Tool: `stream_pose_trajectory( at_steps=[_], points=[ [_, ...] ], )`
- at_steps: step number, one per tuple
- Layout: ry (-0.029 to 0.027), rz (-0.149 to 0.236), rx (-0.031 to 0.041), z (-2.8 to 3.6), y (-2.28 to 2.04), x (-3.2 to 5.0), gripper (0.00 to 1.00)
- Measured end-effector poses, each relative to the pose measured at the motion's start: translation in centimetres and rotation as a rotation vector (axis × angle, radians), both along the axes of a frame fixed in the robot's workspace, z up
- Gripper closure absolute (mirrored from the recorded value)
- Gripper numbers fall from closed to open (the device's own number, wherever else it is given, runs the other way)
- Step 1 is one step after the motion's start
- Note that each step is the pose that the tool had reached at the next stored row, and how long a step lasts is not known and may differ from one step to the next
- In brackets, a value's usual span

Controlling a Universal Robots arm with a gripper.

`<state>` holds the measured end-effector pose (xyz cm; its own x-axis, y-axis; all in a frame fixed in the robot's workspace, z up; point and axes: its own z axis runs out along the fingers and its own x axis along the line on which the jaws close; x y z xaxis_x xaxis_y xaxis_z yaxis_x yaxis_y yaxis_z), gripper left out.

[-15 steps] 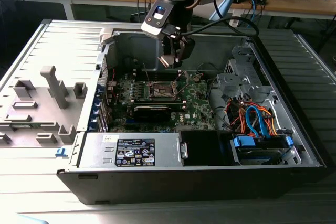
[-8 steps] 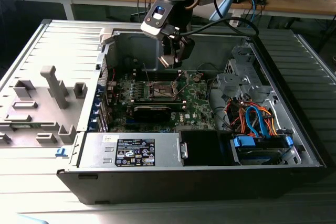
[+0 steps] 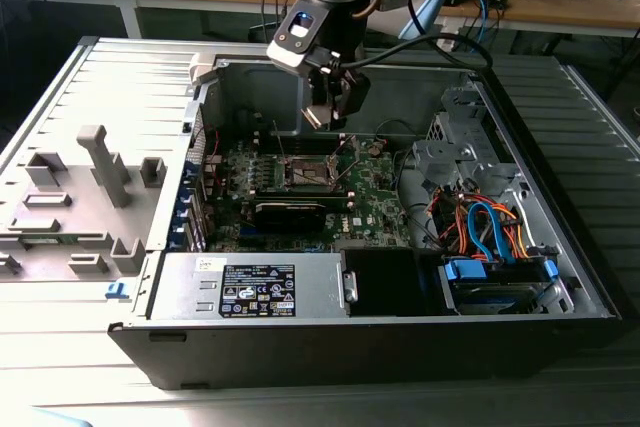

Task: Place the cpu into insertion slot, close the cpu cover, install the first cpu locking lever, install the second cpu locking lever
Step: 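Place the cpu into insertion slot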

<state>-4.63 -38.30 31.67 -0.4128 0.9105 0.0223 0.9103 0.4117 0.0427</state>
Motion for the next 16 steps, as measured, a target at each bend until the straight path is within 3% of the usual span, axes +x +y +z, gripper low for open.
stream_pose_trajectory(
  at_steps=[16],
  points=[
    [0.0000, -0.039, 0.0000, -0.10, -0.01, 0.00, 0.45]
  ],
)
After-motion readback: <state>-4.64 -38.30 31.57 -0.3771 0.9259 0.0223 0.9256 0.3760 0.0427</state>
